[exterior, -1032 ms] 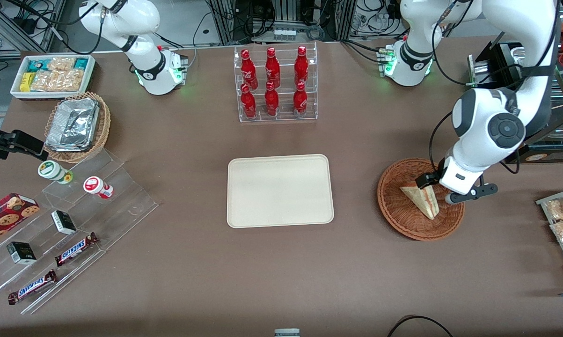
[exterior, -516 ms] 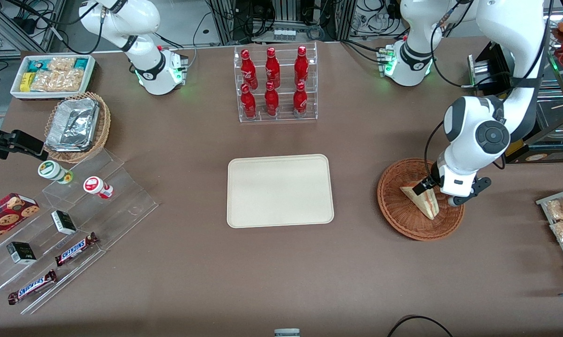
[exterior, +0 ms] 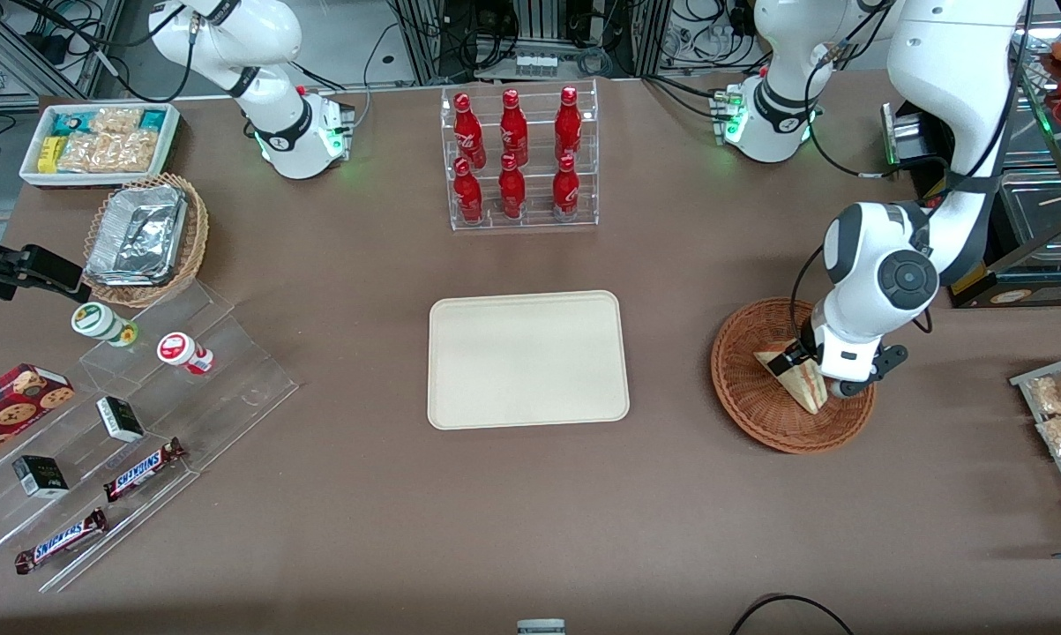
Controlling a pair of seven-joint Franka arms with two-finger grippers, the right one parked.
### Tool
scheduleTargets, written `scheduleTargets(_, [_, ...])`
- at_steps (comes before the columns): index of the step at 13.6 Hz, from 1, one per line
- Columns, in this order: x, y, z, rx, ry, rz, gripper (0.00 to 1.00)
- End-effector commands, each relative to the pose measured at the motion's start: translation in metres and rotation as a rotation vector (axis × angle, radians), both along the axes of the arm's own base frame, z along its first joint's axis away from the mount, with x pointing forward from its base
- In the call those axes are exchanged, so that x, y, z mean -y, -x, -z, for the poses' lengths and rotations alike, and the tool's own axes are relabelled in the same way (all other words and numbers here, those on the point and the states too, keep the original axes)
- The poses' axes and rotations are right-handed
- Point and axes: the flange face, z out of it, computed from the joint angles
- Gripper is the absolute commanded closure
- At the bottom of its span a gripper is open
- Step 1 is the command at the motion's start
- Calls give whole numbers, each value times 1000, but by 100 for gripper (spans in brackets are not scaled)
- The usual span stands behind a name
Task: Place sandwich from basket to tray
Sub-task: 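Lower the left gripper onto the wrapped sandwich and close on it, then lift the sandwich out of the basket and carry it toward the cream tray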
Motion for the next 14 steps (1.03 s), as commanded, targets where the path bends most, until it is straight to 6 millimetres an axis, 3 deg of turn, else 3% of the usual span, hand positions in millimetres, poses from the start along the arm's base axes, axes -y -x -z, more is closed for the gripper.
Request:
scheduleTargets(1, [-1,-1,-1,18,-5,-31,100])
scheduleTargets(4, [1,-4,-16,24,-6,-25,100])
scheduleTargets(7, [10,-17,-47,-5,-15,-11,100])
scheduleTargets(11, [79,-34,-101,-74,-34,87,100])
scheduleTargets(14, [143,-27,-110,-84,-28,185,100])
